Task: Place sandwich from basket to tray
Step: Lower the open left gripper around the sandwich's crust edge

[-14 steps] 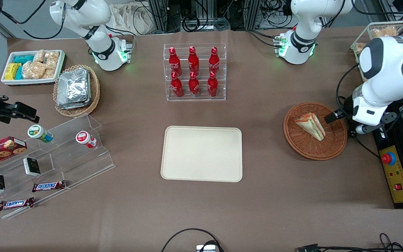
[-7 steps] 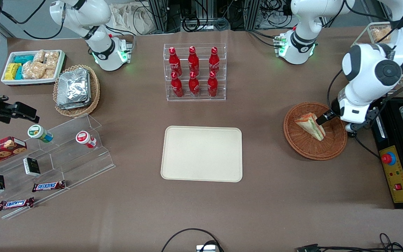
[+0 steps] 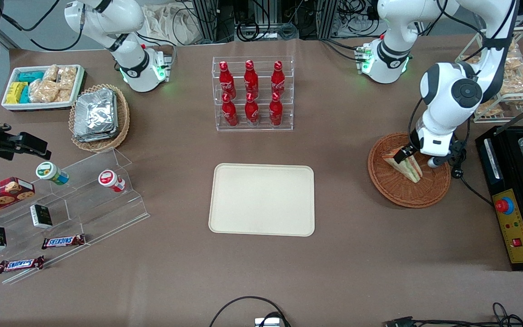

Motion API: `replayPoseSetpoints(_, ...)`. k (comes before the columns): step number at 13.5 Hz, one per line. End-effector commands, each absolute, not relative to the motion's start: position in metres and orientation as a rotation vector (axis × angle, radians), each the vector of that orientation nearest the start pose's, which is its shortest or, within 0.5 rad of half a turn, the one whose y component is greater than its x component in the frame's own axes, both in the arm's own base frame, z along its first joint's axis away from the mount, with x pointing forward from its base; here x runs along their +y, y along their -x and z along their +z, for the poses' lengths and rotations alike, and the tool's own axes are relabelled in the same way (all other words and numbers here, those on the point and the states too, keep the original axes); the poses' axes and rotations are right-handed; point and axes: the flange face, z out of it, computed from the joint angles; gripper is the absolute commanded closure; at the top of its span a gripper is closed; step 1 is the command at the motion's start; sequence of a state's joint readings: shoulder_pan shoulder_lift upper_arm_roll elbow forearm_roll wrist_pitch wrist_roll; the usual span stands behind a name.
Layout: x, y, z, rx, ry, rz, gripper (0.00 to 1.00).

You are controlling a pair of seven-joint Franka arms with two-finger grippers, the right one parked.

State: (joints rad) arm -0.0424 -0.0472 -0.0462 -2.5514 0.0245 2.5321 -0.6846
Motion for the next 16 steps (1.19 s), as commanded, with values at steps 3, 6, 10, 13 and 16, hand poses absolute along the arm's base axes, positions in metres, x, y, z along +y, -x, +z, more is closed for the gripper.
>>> replayPoseSetpoints(3,-0.042,-0.442,0.261,-0.905,3.007,-0.100,0.00)
replayPoseSetpoints(6,-0.042,-0.442,0.246,-0.889,3.010,-0.101,0.00)
replayPoseSetpoints(10,-0.038,-0.442,0.230,-0.866,3.011,-0.111,0.02)
replayPoseSetpoints(13,-0.038,-0.442,0.230,-0.864,3.011,-0.109,0.50)
replayPoseSetpoints(16,-0.037,-0.442,0.230,-0.869,3.010,-0.111,0.94)
